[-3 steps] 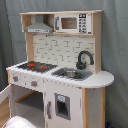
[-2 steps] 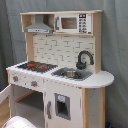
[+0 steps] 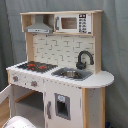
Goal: Play with the kitchen
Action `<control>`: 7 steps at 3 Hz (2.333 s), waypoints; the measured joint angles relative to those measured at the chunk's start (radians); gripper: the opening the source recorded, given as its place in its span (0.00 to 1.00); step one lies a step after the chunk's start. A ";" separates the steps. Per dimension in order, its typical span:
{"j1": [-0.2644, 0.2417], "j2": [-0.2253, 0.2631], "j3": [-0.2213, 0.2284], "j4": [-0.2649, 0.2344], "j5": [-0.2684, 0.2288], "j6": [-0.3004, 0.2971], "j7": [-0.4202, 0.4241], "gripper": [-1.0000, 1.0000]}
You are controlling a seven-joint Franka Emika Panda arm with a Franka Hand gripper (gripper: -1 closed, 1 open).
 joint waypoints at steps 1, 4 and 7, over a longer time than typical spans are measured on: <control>-0.021 0.000 0.014 -0.001 0.000 -0.010 0.108 1.00; -0.003 0.000 0.042 -0.044 -0.001 -0.201 0.323 1.00; 0.082 0.000 0.035 -0.324 -0.011 -0.160 0.348 1.00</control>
